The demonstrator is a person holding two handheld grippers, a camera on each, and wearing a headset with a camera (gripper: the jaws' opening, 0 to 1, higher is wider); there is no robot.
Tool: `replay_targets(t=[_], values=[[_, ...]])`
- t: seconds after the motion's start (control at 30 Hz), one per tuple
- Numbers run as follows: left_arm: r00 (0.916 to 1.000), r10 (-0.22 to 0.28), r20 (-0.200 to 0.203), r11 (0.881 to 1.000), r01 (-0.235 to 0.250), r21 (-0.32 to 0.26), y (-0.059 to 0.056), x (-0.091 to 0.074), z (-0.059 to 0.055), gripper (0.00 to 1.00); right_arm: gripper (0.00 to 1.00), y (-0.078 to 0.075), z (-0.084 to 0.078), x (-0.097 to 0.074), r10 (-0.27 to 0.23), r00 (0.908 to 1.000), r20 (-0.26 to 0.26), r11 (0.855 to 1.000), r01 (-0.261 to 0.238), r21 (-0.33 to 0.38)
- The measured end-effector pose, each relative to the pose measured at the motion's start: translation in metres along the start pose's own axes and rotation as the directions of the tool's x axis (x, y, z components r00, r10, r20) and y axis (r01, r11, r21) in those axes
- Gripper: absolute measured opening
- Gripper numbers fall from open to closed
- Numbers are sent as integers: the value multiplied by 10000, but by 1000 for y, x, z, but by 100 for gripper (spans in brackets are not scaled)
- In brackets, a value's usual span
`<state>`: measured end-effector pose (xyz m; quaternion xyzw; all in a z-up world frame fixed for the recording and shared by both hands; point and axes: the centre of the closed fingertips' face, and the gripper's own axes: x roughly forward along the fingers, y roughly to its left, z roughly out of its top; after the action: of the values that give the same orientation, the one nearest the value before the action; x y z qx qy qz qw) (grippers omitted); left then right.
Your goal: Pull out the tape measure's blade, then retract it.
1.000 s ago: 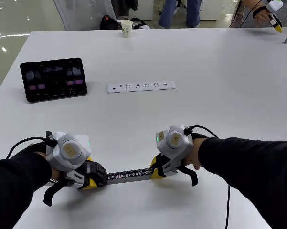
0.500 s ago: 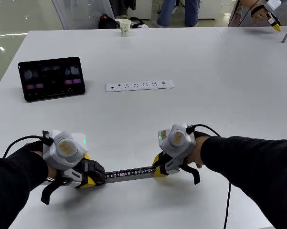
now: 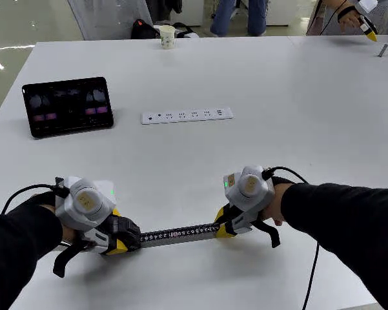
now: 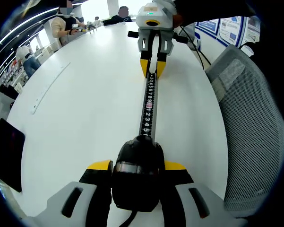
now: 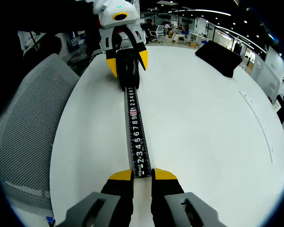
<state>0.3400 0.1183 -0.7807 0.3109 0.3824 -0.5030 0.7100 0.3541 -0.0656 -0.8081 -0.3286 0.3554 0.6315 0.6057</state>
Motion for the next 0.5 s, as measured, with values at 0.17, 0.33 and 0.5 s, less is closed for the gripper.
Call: replay_targets(t=[0.17,0.33,0.5], values=[[10000,24,34,10000,-24,-4,0,0,0,34,10,-1,-6,-4,4,10000,1,10000,-4,84],[10000,51,59,10000,-51,-12,0,0,0,34,10,-1,-8,-5,-8,10000,5,9999,8,167],[10000,45,58,10000,-45,-21,1,1,-1,34,10,-3,-11,-7,-30,10000,-75,9999,31,168]])
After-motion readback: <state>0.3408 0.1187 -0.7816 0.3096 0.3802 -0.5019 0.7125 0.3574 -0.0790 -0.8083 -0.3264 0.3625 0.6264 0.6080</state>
